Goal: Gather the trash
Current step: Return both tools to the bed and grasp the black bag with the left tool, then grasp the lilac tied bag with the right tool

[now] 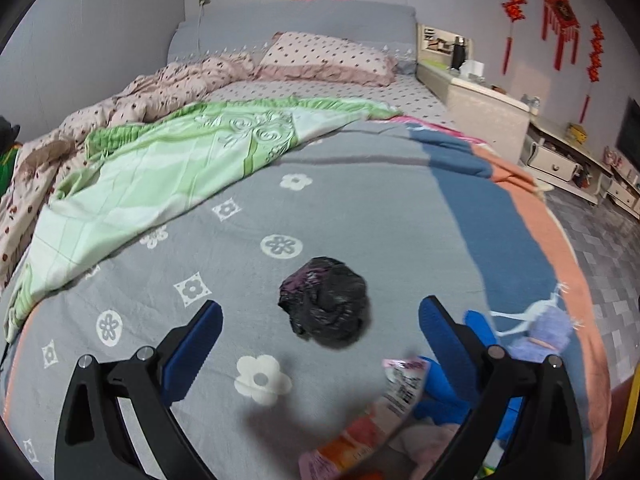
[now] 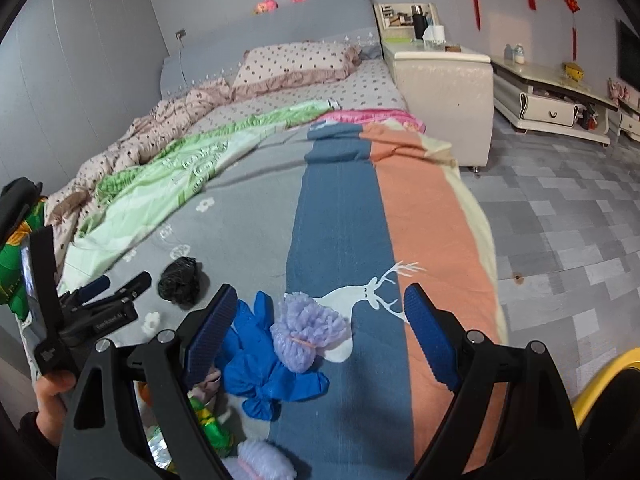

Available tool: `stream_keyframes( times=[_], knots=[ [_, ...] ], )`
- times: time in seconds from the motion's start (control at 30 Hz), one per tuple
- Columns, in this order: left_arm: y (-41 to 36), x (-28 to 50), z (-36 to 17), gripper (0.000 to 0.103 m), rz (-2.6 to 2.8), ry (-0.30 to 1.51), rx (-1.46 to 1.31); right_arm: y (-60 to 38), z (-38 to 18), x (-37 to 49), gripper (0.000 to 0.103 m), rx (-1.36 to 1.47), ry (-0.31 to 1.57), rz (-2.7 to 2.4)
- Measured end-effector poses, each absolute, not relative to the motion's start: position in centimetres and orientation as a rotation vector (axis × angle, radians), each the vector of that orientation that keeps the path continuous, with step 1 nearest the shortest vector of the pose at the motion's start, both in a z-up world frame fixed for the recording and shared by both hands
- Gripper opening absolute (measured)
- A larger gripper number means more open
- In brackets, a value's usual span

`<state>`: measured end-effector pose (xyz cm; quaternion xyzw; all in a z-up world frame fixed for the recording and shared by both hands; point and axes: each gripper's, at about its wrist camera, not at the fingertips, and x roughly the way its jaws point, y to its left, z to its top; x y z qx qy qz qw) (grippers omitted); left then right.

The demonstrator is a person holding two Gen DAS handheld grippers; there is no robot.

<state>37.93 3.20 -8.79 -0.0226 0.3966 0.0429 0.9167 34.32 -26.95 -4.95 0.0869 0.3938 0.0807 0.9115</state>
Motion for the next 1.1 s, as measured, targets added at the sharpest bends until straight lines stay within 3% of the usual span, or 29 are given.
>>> stream_keyframes(
  times=[0.43, 0.5, 0.63, 0.8, 0.97, 1.1],
  knots=[
    [4.6, 42.3, -14.1, 0.095, 0.107, 0.873, -0.085, -24.8, -12.3, 38.1, 0.076, 0.181, 0.902, 0.161],
    [4.5, 42.9, -14.6, 0.093, 0.095, 0.880, -0.090, -24.3, -13.2, 38.4, 0.072, 0.176, 0.917, 0.171],
    [3.9, 43.5, -14.7, 0.085, 0.069, 0.875, -0.076, -23.8, -14.6, 38.8, 0.061, 0.166, 0.951, 0.183],
    [2.4, 44.0, -15.2, 0.070, -0.003, 0.896, -0.047, -23.4, -15.9, 39.0, 0.058, 0.167, 0.970, 0.191],
    [1.4, 44.1, -16.2, 0.045, -0.034, 0.930, -0.007, -23.4, -16.3, 39.1, 0.052, 0.180, 0.980, 0.208],
    [1.7, 43.8, -16.1, 0.039, -0.030, 0.918, -0.017, -23.4, -16.1, 38.8, 0.046, 0.184, 0.978, 0.214]
  ],
)
